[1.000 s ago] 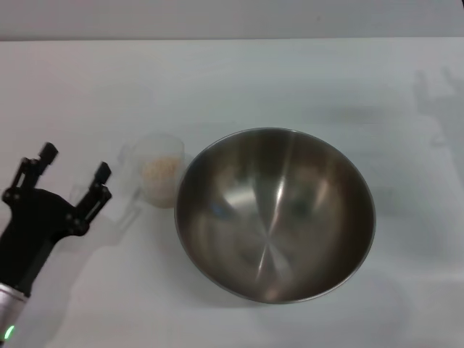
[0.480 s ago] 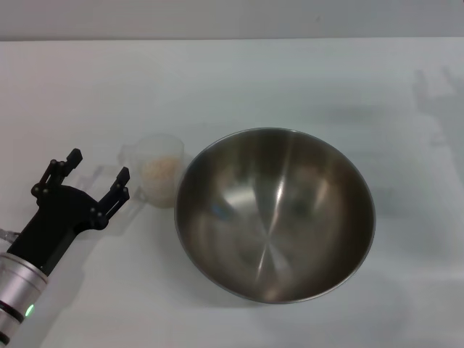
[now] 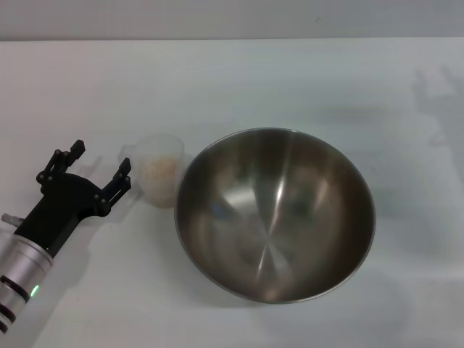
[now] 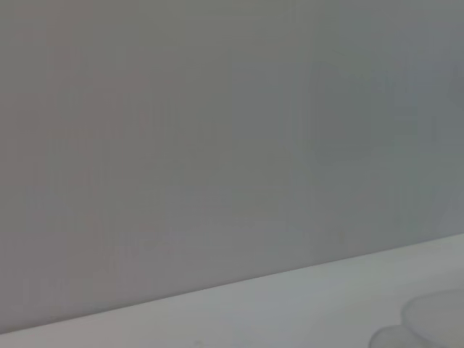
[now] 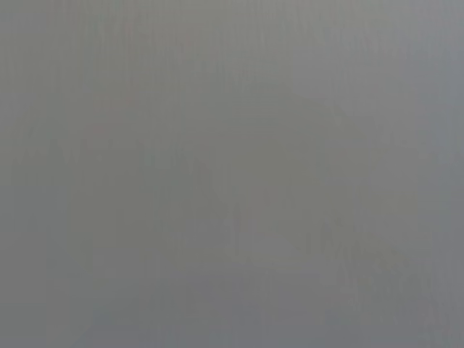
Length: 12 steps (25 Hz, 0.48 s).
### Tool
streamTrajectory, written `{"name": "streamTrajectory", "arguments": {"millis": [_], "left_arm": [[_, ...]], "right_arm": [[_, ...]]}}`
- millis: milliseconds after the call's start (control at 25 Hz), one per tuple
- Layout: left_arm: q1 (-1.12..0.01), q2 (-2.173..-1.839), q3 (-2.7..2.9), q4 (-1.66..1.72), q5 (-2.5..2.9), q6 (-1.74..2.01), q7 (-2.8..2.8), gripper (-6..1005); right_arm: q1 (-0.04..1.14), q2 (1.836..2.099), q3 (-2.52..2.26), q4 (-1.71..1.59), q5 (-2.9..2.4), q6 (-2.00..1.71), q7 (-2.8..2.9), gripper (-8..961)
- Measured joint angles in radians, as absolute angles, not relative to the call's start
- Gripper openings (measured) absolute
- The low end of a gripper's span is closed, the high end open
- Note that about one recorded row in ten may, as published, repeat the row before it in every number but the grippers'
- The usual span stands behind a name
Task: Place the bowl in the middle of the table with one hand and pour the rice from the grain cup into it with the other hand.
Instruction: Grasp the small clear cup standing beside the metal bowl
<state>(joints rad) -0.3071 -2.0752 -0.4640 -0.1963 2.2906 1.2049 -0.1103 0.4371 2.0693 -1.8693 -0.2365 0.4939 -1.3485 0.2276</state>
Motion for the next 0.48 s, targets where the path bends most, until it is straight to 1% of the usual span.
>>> {"name": "streamTrajectory", "arguments": {"millis": [480], "left_arm": [[-0.354, -2.075, -0.492, -0.197, 2.29, 1.144, -0.115, 820]], "right_arm": [[0.448, 2.07, -1.869, -0.232, 0.498, -1.341, 0.228, 485]]}}
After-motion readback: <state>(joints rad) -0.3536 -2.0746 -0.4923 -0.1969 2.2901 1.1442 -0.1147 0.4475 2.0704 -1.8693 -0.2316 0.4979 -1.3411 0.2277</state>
